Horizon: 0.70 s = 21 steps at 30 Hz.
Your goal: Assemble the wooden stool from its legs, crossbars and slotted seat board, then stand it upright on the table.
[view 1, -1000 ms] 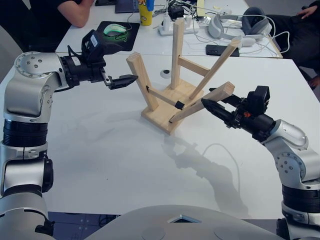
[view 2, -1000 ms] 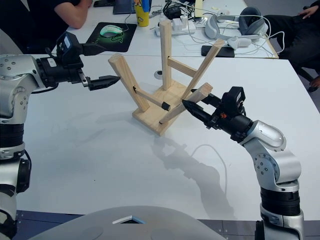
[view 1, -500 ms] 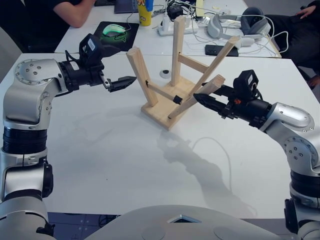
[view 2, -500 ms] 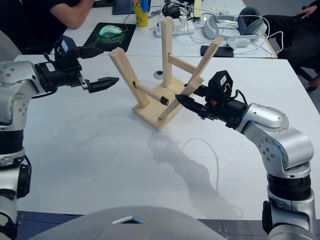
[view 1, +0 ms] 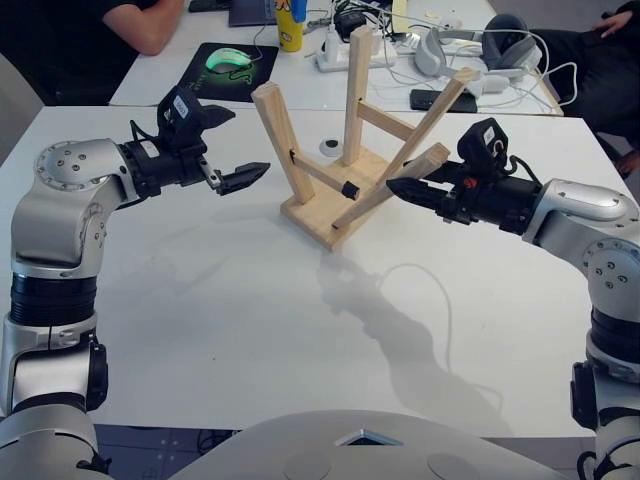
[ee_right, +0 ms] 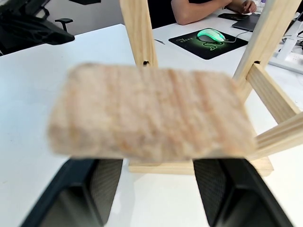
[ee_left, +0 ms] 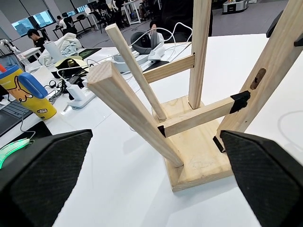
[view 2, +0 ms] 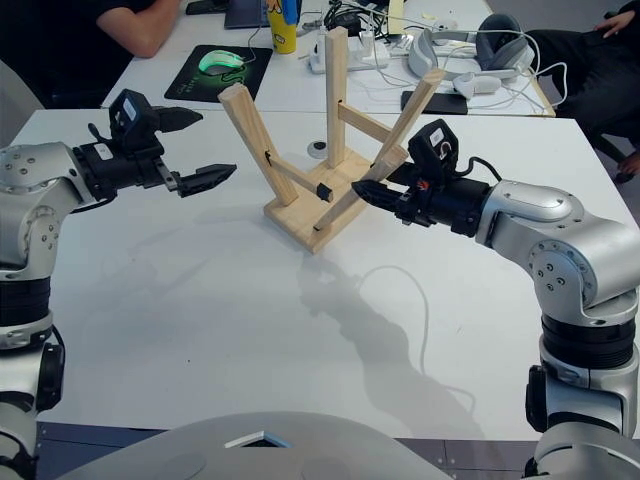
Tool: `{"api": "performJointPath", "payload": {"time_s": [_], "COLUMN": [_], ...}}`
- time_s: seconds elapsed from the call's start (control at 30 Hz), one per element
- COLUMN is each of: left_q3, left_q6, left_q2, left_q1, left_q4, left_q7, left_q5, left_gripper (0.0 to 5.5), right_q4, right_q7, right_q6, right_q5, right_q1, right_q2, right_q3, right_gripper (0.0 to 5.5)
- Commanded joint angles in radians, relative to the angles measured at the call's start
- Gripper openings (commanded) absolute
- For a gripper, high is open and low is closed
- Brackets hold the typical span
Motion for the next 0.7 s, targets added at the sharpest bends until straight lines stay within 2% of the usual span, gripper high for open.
{"api": "performJointPath", "payload": {"time_s": [0.03, 0.2, 0.7], "left_q3": [0.011, 0.025, 0.048], "left_q6": [-0.025, -0.032, -0.012], "left_q2": [0.000, 0.008, 0.015], "left_q1": [0.018, 0.024, 0.050], "left_q4": [0.026, 0.032, -0.005], "left_q7": [0.011, 0.012, -0.006], "left_q5": [0.013, 0.011, -0.018], "left_gripper": [5.00, 5.00, 5.00], "right_q4": [0.014, 0.027, 0.037], "right_q7": [0.044, 0.138, 0.391], "right_q6": [0.039, 0.040, 0.022], "right_q5": [-0.014, -0.016, -0.008], "right_q1": [0.004, -0.011, 0.003], "right_q2": [-0.051, -0.131, -0.320], "right_q3": [0.052, 0.094, 0.119], "right_gripper": [2.07, 2.07, 2.07]}}
